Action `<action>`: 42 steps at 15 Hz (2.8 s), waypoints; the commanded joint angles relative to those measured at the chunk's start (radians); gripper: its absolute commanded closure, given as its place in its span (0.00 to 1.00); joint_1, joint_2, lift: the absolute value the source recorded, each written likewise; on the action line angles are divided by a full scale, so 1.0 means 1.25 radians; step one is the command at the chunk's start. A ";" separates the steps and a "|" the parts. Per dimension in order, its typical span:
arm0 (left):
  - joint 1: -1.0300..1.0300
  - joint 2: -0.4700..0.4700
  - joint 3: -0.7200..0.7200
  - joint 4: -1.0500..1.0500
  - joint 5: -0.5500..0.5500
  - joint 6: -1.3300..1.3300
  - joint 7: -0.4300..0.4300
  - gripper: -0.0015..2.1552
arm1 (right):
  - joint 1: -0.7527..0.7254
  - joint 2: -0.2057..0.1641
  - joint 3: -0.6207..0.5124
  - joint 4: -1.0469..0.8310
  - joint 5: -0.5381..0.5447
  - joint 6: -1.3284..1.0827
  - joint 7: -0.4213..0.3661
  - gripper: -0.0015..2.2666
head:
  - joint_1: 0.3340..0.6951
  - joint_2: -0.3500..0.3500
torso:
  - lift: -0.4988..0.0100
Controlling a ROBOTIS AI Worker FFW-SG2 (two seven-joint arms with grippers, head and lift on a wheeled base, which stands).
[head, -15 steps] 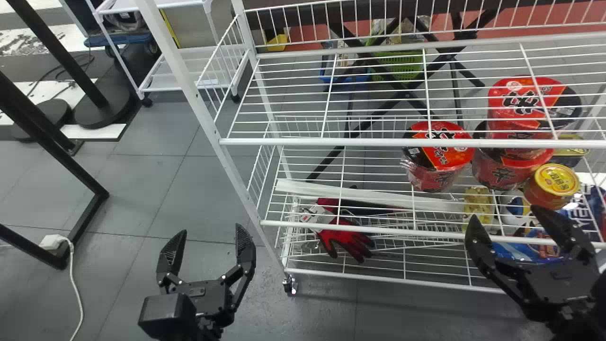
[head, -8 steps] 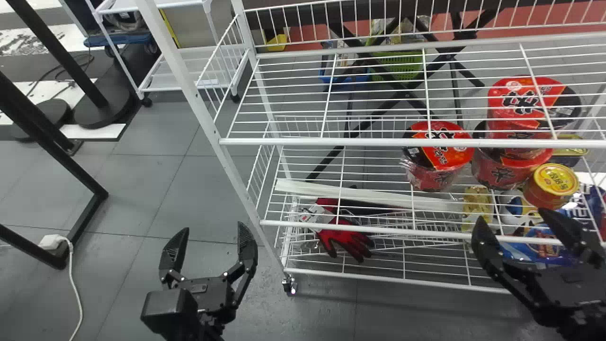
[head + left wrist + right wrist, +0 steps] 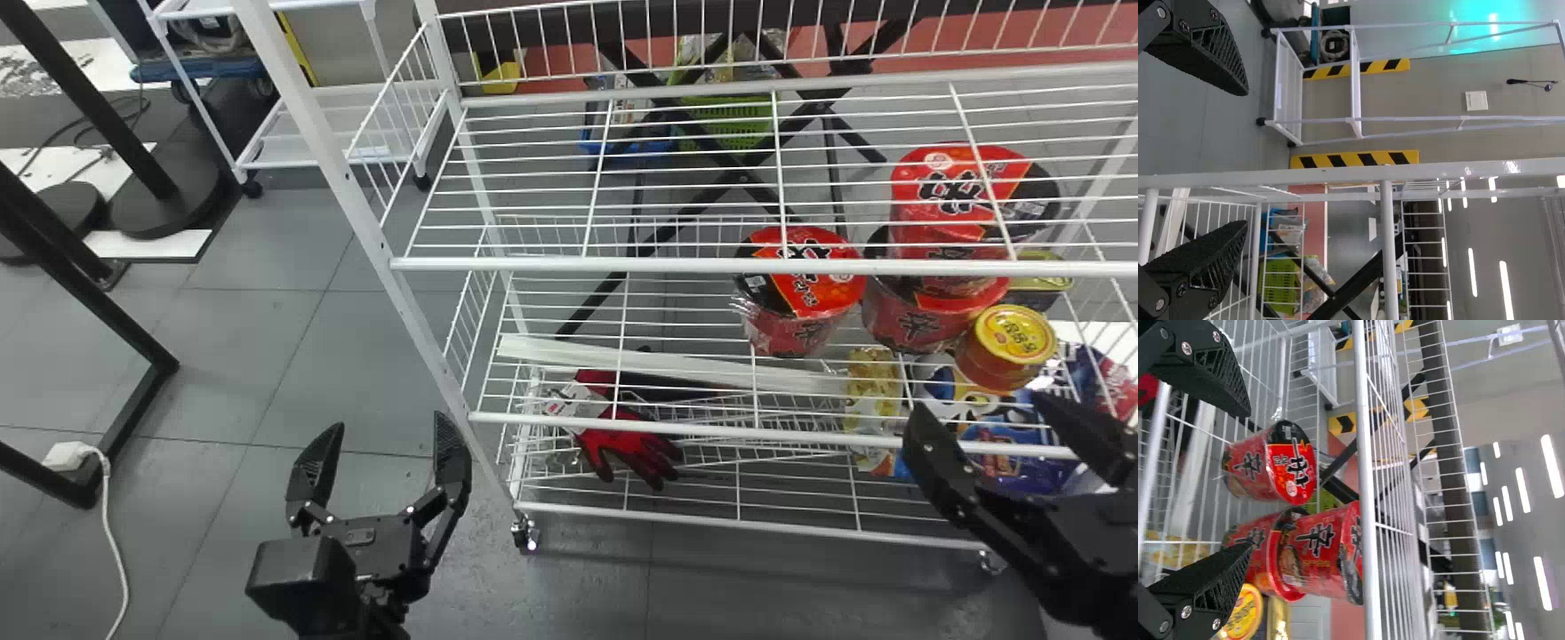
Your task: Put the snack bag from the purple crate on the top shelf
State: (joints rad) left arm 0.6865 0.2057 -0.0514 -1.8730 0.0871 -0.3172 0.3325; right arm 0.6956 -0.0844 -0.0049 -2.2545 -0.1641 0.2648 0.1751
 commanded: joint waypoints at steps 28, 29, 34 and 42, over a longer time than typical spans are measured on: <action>-0.060 0.011 -0.064 0.083 0.024 -0.076 -0.005 0.06 | -0.149 0.012 -1.161 -0.173 -0.715 1.046 0.125 0.05 | 1.00 0.04 | 0.09; -0.060 0.012 -0.064 0.088 0.026 -0.083 -0.003 0.06 | -0.144 -0.001 -1.168 -0.145 -0.701 1.046 0.124 0.05 | 1.00 0.00 | 0.09; -0.060 0.016 -0.066 0.081 0.026 -0.100 -0.001 0.06 | -0.113 -0.075 -1.135 -0.019 -0.541 1.046 0.116 0.06 | 1.00 0.00 | 0.09; -0.053 0.016 -0.060 0.077 0.026 -0.112 0.011 0.06 | -0.102 -0.249 -0.869 0.331 -0.160 1.046 0.324 0.06 | 1.00 0.00 | 0.09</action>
State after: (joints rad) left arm 0.6187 0.2281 -0.1300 -1.7775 0.1196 -0.4552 0.3461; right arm 0.5690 -0.3644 -1.1692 -1.8932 -0.4483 1.5670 0.5729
